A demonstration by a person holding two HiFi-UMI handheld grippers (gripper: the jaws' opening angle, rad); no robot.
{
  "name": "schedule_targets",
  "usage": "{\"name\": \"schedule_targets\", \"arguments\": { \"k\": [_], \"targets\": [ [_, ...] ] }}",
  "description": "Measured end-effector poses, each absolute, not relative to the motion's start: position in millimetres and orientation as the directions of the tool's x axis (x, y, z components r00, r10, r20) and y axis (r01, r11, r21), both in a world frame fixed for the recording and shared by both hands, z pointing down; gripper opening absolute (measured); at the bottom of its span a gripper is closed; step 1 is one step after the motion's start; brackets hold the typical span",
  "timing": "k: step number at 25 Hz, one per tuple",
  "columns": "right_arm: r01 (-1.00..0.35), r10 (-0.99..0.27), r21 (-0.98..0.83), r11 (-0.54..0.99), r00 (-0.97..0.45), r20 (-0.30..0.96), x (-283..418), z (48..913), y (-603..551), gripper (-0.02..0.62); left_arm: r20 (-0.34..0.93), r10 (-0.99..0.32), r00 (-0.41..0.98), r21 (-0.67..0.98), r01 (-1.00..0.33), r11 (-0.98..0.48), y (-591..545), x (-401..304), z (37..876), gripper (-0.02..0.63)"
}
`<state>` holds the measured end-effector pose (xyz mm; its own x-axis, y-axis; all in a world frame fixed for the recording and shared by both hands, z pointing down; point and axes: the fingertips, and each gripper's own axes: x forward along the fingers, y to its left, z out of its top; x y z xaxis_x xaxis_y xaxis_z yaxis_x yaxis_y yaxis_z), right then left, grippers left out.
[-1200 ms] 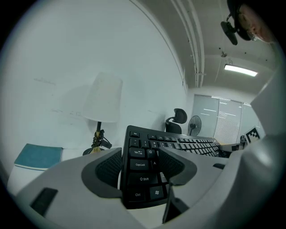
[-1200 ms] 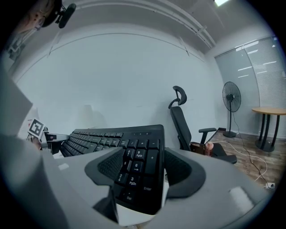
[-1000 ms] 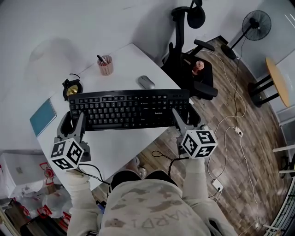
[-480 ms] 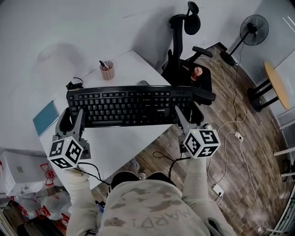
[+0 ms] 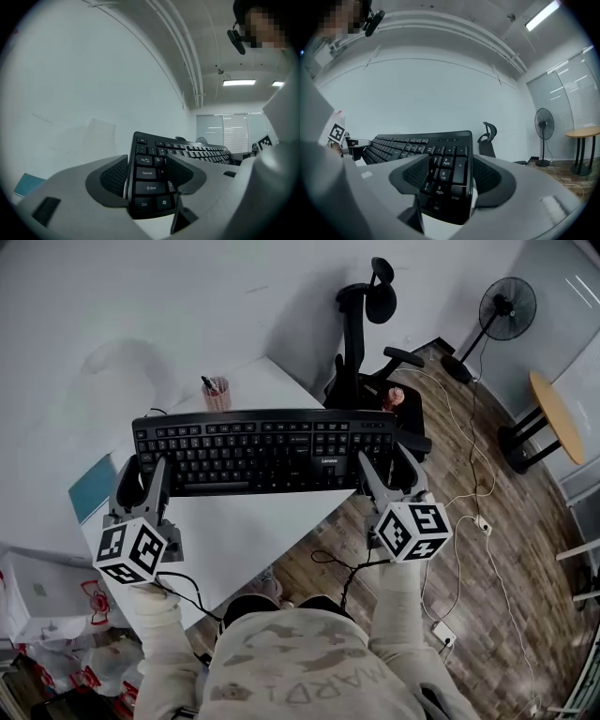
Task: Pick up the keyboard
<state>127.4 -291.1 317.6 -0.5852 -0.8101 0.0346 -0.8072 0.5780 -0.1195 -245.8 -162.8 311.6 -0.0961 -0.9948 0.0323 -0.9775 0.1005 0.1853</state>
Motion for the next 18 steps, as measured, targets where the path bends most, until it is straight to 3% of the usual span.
{"name": "schedule_targets", "arguments": {
  "k": [18],
  "targets": [
    [-0.815, -0.819, -0.085, 0.573, -0.57, -0.06, 134.7, 275.9, -269.5, 0.299, -0.073, -0.994, -0.078, 0.175, -0.982, 0.065, -147.2, -239.9, 272.2, 0.258]
  ]
}}
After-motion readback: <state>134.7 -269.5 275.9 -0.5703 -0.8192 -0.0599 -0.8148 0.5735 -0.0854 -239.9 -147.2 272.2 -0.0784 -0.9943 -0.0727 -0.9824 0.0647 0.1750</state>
